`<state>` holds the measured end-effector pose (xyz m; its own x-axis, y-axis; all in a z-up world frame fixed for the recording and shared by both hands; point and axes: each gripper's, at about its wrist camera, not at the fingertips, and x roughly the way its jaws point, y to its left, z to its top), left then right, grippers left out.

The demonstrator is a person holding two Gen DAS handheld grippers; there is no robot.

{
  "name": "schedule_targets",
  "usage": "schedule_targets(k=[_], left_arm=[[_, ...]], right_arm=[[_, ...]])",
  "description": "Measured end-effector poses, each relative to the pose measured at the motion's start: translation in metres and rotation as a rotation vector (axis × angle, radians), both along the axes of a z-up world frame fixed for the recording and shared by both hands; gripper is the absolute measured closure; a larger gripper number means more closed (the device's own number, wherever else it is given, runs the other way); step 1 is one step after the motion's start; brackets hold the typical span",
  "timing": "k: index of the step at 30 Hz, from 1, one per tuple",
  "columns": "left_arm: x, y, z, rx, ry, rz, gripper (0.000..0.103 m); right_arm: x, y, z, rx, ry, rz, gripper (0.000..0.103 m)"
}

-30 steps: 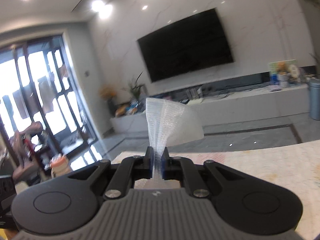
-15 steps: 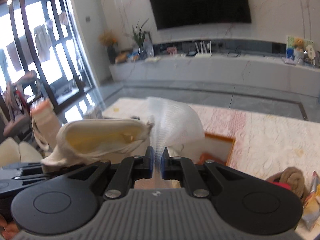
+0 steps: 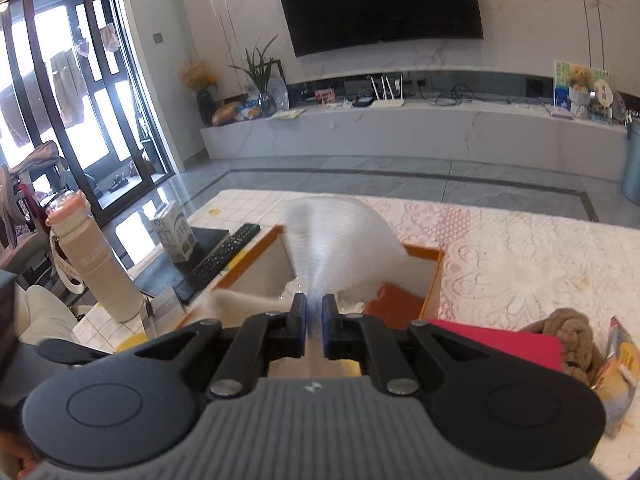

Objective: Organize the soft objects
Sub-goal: 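Open both tools to drop the pillow and mesh cloth into the box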

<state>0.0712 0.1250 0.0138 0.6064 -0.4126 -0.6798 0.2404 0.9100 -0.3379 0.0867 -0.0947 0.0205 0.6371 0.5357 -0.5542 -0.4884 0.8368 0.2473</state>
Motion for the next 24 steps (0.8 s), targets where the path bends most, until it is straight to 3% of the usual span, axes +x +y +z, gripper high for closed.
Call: schedule_targets(k=[2,3,5,6,7,9,12,14,17,21,24], left_arm=[[0.004,0.011,-0.003,-0.097,0.037,-0.018,0.097],[0.005,0.013,-0.004,-0.104,0.049,-0.005,0.095],[0.007,0.015,-0.006,-0.024,0.085,0.087,0.083],[0.007,0.017,-0.007,0.023,0.088,0.151,0.069],[0.004,0.02,-0.005,0.066,0.068,0.214,0.057],[-0.005,0.026,0.006,0.099,-0.008,0.299,0.048],[-0.013,0.039,0.02,0.032,-0.073,0.326,0.036],[-0.015,0.044,0.021,-0.011,-0.08,0.332,0.034],[-0.009,0.042,0.018,0.013,-0.049,0.354,0.034],[-0.004,0.045,0.015,0.033,-0.046,0.38,0.036],[-0.008,0.051,0.02,0.018,-0.078,0.415,0.036]], right_arm=[[-0.004,-0.001,0.006,-0.002,-0.014,0.008,0.098],[-0.006,0.0,0.008,-0.005,-0.018,0.013,0.098],[-0.01,-0.001,0.011,-0.014,-0.022,0.022,0.098],[-0.011,0.0,0.011,-0.018,-0.019,0.025,0.098],[-0.012,0.001,0.01,-0.023,-0.014,0.033,0.098],[-0.014,0.003,0.009,-0.024,-0.002,0.051,0.098],[-0.013,0.008,0.004,0.003,0.057,0.115,0.098],[-0.009,0.014,-0.003,0.023,0.122,0.172,0.098],[-0.005,0.03,-0.02,-0.042,0.195,0.229,0.098],[0.001,0.051,-0.053,-0.199,0.272,0.246,0.098],[-0.006,0.066,-0.074,-0.409,0.238,0.251,0.096]])
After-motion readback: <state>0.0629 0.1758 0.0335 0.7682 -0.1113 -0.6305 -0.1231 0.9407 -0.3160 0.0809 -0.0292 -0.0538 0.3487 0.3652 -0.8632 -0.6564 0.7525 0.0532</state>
